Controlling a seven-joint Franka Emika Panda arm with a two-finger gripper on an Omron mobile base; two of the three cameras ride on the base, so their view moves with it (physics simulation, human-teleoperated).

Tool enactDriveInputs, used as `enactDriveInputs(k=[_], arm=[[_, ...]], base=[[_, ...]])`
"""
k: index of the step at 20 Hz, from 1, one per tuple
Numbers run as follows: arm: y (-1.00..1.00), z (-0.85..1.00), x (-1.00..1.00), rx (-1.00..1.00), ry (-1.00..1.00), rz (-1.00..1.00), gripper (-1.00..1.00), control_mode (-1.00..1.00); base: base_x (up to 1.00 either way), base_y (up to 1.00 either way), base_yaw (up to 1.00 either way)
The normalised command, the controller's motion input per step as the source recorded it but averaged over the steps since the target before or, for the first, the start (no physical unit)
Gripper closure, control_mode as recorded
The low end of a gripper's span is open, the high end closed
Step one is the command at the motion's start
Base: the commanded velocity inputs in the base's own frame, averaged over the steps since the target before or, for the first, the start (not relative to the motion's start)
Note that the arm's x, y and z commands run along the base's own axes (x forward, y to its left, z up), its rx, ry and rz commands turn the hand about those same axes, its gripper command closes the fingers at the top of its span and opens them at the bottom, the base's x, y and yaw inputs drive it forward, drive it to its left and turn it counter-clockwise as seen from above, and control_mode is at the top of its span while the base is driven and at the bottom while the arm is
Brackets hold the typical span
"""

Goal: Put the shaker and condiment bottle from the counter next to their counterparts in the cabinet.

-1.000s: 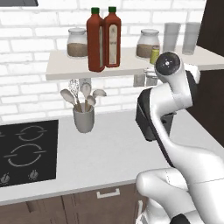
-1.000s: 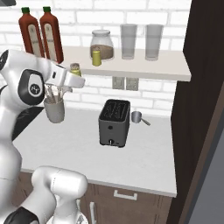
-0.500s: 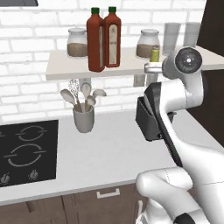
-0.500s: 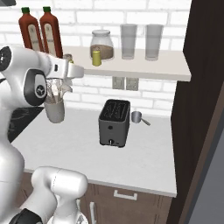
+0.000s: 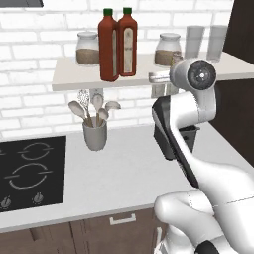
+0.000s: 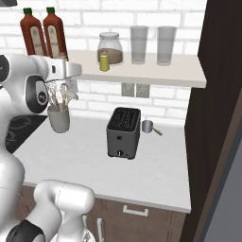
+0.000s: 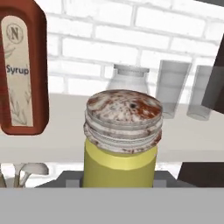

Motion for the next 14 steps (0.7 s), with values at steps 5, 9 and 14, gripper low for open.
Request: enactDriveInputs(k=[5,9,14], arm=[[0.0,0.0,0.65,0.0,0.02,0.05,1.0,-1.0],[0.0,0.0,0.14,-0.03,0.0,0.0,1.0,-1.0],[0.0,-0.04,0.25,-0.01,0.01,-0.03,1.0,-1.0]], base=[[0.0,0.0,0.0],[0.0,0.0,0.0],[0.0,0.0,0.0]])
